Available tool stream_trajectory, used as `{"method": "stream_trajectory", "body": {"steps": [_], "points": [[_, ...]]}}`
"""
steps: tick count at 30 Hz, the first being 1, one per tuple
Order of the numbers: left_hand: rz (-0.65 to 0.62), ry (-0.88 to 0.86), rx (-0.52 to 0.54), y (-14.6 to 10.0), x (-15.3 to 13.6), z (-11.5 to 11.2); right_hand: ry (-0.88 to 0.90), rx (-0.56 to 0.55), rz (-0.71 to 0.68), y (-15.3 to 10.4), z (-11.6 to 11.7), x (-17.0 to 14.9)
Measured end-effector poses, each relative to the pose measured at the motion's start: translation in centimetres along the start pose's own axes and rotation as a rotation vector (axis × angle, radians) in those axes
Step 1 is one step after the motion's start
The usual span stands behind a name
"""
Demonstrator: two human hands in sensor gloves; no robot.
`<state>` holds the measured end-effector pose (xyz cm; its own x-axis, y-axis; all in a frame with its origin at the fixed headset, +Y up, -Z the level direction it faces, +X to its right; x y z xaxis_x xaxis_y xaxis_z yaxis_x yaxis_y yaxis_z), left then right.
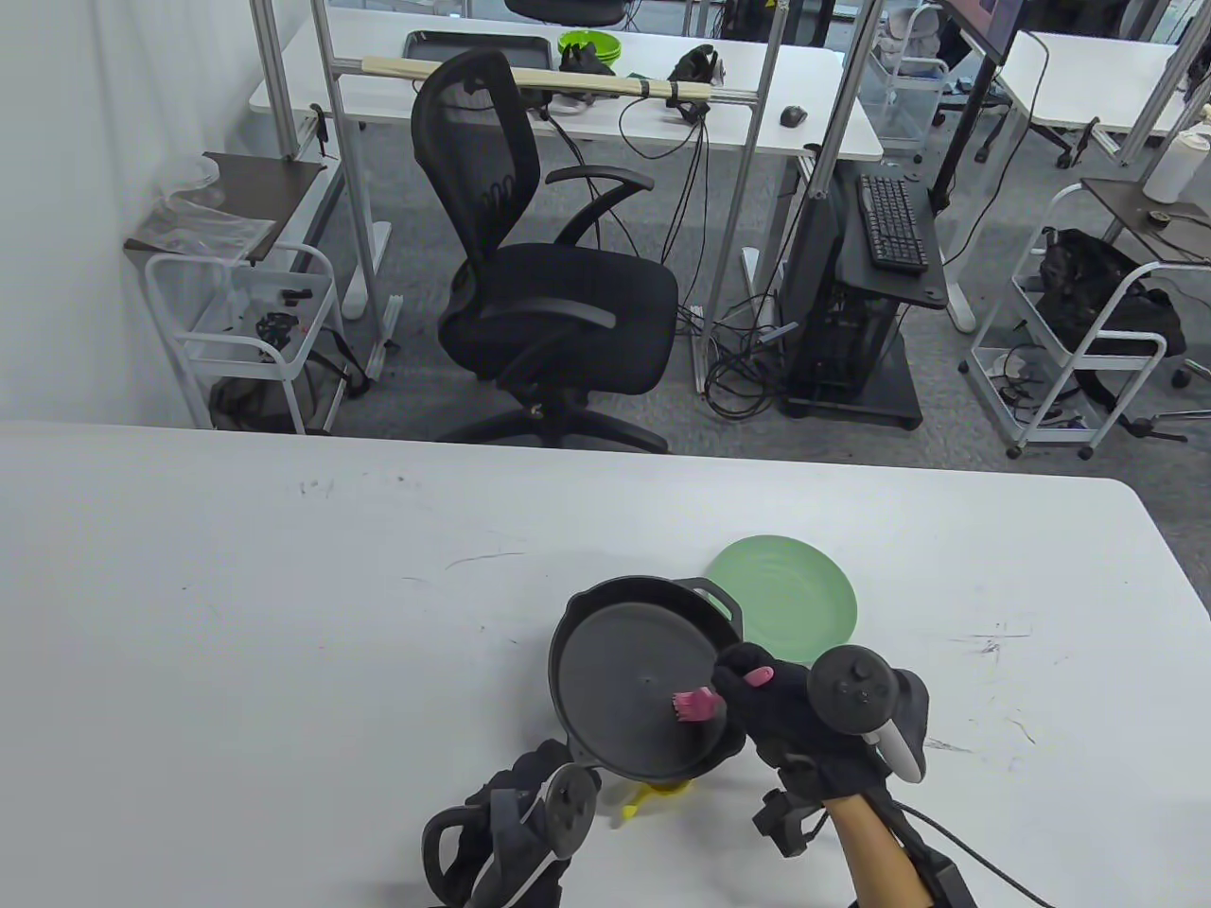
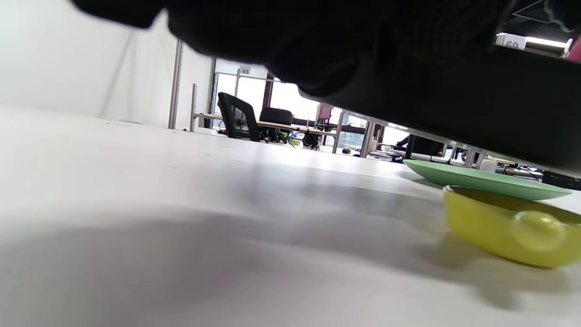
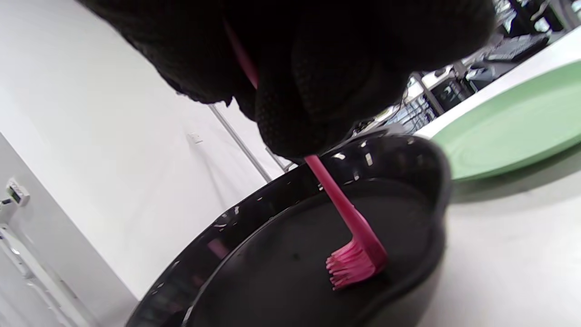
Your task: Brush oil on frying pan surface
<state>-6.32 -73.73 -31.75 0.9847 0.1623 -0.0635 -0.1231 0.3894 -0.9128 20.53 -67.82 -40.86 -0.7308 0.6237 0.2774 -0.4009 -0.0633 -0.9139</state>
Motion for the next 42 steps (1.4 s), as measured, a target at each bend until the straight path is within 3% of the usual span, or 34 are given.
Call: {"method": "stream_trajectory", "body": {"steps": [11,15,23,29,38,42], "points": [[0.008,-0.003,-0.003,0.0,-0.2,0.0,-0.156,-0.119,-0.030,-1.3,-1.7,1.1],[0.000,0.006,0.000,0.0,-0.1,0.0,-0.169,-0.032,-0.043,-0.4,0.0,1.3],[0.003,-0.016,-0.015,0.0,-0.1,-0.1,0.142,0.145,-0.198,0.6,3.2,2.6],[-0.002,-0.010,-0.018,0.0,0.0,-0.2,0.232,0.215,-0.260,1.1,5.2,3.3],[-0.004,0.011,-0.005,0.0,0.1,0.0,0.373,0.235,-0.296,1.2,4.9,3.0],[0.006,0.002,0.000,0.0,0.0,0.1,0.222,0.169,-0.198,1.1,3.6,2.1]]}}
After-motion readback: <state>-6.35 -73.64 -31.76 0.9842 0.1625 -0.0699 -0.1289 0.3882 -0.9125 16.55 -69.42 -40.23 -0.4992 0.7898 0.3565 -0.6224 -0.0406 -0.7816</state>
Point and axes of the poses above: the tracker on the back of each hand, its own x axis roughly to the thumb side, its own y axis roughly from the wrist to the fingertips, z = x × y, the point moved 2 cm from there along y, roughly from the wrist to the fingertips, and after that the axes turned 15 degrees about x, right-handed, at the moved point
